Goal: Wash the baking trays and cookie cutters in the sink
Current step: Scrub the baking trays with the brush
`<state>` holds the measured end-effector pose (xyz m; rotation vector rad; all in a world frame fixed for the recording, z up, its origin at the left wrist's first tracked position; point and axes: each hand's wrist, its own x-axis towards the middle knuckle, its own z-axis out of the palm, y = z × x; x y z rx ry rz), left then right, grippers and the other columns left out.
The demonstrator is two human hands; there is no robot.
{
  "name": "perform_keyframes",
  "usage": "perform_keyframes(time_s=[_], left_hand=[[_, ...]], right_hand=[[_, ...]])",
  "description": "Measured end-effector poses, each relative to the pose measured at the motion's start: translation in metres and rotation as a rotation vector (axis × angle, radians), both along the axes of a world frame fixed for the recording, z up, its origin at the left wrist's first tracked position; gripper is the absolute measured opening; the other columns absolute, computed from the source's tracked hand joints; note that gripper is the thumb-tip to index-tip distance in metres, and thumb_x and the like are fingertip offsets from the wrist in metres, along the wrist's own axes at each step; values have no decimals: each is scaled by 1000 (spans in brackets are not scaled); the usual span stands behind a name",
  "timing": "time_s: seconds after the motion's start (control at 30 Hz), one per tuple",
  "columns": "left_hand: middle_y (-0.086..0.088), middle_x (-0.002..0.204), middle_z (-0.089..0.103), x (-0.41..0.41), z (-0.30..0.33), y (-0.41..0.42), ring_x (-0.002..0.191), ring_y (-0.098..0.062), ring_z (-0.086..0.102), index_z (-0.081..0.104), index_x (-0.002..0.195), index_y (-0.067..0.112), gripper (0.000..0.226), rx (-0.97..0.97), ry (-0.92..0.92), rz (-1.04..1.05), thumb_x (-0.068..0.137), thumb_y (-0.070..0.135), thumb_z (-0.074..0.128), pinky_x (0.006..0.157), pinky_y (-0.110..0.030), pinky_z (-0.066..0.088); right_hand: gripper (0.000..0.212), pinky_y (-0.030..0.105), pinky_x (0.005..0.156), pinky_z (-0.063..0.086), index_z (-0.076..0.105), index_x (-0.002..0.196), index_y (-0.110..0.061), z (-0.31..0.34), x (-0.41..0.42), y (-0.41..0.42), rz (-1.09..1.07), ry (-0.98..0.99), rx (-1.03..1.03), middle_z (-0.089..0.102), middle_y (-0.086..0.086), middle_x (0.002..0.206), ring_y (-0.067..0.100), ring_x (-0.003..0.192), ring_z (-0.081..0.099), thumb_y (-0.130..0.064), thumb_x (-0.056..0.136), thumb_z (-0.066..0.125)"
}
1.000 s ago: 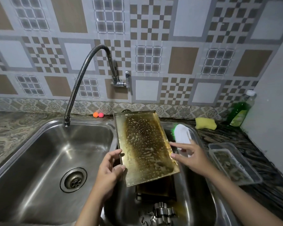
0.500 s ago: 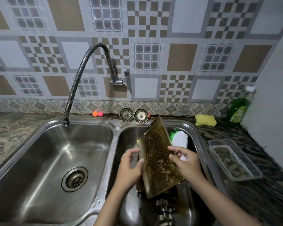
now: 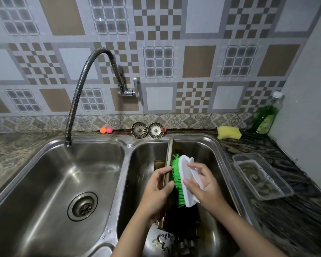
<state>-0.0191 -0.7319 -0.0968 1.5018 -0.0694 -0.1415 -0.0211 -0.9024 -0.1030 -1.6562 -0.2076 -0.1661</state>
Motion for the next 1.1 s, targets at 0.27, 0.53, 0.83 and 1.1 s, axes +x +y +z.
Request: perform_keyframes(time_s=[0.27,0.53,0.83,1.1], left_hand=[[-2,124,62,-5,-10,6,122,-16,54,59,117,15,44,-51,-94,6,74,5,62,104,-31,39],[-13,116,63,-5,-1,11,97,-16,65,54,117,5,48,-313,6,-10,70,1,60,72,-23,53],[-6,95,73,7,1,30,78,-14,70,56,109,10,43,-609,63,229,73,-13,56,68,-26,58],[-6,91,73,14,16,63,74,-14,69,54,114,10,52,-529,25,108,67,-3,72,66,-27,59]], right_hand=[[44,16,62,41,51,117,-25,36,48,-17,-470,-6,-317,56,-12,108,12,90,57,-25,80,74],[39,24,53,45,56,112,-30,66,73,2,-322,-130,-496,66,-3,101,17,76,61,-36,78,74],[41,25,57,50,52,110,-45,40,-6,43,-76,-157,-482,69,-9,92,7,72,62,-51,73,68],[38,20,62,52,55,105,-36,17,28,-4,-285,-86,-374,67,-9,107,5,79,60,-26,76,78]])
